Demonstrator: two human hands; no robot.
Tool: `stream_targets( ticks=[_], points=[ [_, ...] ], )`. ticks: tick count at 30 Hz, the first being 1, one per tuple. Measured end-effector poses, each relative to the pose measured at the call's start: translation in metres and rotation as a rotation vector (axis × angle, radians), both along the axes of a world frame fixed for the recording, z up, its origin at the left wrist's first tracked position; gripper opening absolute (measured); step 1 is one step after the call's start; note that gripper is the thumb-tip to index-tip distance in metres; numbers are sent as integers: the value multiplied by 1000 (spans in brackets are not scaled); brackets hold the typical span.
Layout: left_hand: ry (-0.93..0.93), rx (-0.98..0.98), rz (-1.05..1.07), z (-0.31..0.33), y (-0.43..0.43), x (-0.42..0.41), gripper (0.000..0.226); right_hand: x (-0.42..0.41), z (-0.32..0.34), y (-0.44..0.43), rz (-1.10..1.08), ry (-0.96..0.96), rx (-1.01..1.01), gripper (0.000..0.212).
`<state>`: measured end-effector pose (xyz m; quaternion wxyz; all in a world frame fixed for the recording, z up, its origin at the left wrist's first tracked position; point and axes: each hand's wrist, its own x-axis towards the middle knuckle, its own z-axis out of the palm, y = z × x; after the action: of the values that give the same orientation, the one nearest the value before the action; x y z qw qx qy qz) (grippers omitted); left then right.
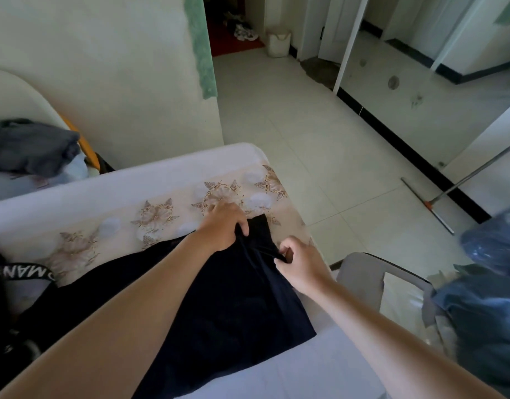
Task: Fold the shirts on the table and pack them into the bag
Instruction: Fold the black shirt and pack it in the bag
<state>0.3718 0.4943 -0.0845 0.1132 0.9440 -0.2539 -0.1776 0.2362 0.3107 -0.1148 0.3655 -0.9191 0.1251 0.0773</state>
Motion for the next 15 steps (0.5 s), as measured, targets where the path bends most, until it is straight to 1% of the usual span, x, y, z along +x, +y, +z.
stream_targets(
  ticks=[1, 2, 3, 4, 5, 7, 9, 11, 12, 13, 15],
  points=[
    [-1, 81, -14, -2, 9, -2, 55, -1, 2, 8, 78, 58, 8, 16],
    [-19, 109, -4, -4, 16, -6, 55, -2, 3, 17, 155, 131, 34, 21],
    [-41, 93, 21, -6, 20, -12, 53, -3, 2, 24, 207, 193, 50, 27],
    [-61, 60, 27, -8, 21, -18, 53, -3, -1, 29, 208, 210, 59, 28],
    [-85, 18, -1, -11, 20, -24, 54, -2, -4, 32, 172, 190, 42, 22],
    [-111, -6, -149, -24, 13, -36, 53, 0, -12, 32, 115, 97, -98, 14],
    [-50, 107, -289, -40, 8, -41, 53, -3, -21, 27, 156, 70, -256, 15],
    [-6, 262, -309, -56, 6, -41, 55, -8, -30, 21, 182, 72, -305, 14],
    [-41, 295, -296, -60, 4, -40, 54, -9, -32, 19, 163, 71, -289, 14],
    [-107, 295, -281, -61, 1, -39, 51, -10, -34, 17, 136, 84, -280, 15],
    [-235, 253, -250, -55, -8, -34, 44, -9, -36, 15, 70, 89, -297, 23]
  ],
)
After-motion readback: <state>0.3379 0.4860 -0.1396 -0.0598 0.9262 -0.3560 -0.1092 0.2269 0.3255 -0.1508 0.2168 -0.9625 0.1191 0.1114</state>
